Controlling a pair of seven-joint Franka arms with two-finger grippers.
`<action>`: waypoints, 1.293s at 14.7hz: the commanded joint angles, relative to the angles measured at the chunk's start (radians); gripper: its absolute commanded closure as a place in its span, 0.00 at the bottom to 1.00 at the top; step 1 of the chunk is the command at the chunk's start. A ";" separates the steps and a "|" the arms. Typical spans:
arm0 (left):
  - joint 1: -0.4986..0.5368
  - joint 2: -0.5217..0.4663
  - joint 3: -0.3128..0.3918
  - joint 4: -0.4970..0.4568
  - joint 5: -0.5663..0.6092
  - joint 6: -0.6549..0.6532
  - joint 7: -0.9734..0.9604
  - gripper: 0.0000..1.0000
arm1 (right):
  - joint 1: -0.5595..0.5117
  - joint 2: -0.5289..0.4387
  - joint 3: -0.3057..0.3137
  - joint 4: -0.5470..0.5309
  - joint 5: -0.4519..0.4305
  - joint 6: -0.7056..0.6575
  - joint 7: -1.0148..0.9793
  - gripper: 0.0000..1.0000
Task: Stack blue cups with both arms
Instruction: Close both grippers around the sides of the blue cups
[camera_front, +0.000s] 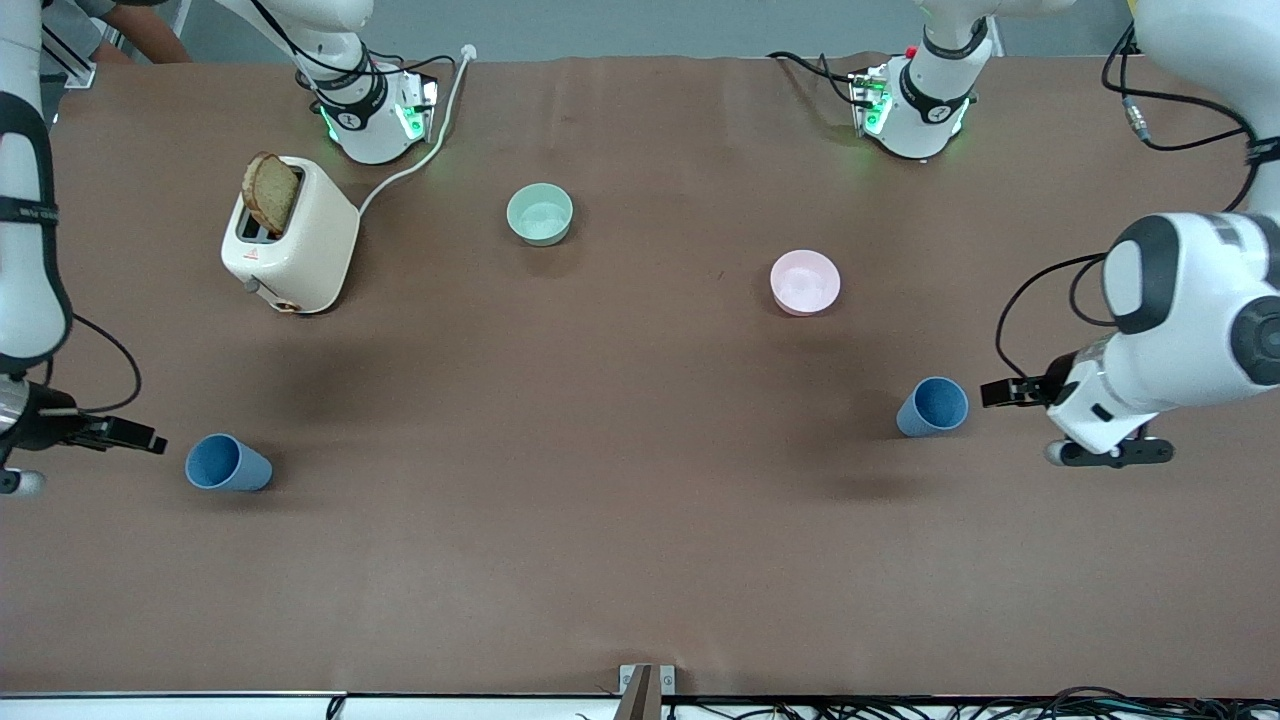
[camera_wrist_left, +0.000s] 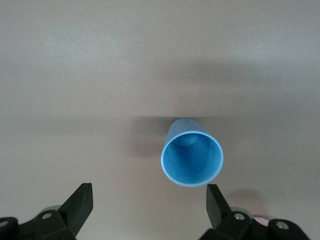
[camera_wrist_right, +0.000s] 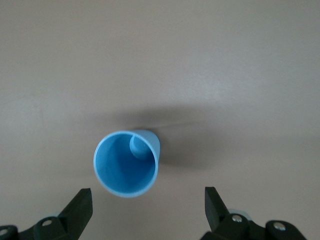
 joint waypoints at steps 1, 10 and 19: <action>-0.013 0.008 -0.003 -0.056 0.009 0.056 -0.002 0.00 | -0.010 0.038 0.008 -0.008 0.026 0.040 -0.030 0.03; -0.019 0.132 -0.004 -0.054 0.009 0.115 0.002 0.09 | -0.010 0.131 0.009 -0.016 0.060 0.099 -0.042 0.14; -0.021 0.145 -0.004 -0.045 0.009 0.104 0.007 0.95 | -0.002 0.135 0.009 -0.002 0.058 0.100 -0.036 0.89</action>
